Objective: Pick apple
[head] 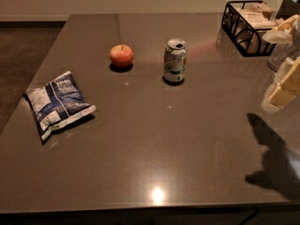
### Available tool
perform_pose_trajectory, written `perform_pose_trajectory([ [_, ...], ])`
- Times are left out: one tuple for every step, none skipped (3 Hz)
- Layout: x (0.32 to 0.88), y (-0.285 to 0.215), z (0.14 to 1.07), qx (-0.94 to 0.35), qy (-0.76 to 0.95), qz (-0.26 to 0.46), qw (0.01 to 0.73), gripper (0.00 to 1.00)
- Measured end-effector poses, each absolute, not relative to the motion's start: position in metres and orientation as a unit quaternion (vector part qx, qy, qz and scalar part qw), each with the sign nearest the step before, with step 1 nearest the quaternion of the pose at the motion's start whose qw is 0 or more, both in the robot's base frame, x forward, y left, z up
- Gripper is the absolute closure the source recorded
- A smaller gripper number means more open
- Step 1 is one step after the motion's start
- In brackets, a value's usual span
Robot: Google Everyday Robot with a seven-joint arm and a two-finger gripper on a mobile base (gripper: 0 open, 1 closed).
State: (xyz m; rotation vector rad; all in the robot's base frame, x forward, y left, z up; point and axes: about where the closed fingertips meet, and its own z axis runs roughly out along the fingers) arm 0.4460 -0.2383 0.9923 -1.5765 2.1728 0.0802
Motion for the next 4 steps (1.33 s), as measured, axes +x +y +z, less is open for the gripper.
perform_pose_trajectory([
  [0.45,-0.239,0.99,-0.567,0.792,0.024,0.223,0.0],
  [0.428,-0.222,1.051,-0.562,0.788,0.024,0.251,0.0],
  [0.437,-0.208,1.114,-0.532,0.796,0.046,0.285,0.0],
  [0.455,-0.197,1.165,-0.514,0.782,0.028,0.351,0.0],
])
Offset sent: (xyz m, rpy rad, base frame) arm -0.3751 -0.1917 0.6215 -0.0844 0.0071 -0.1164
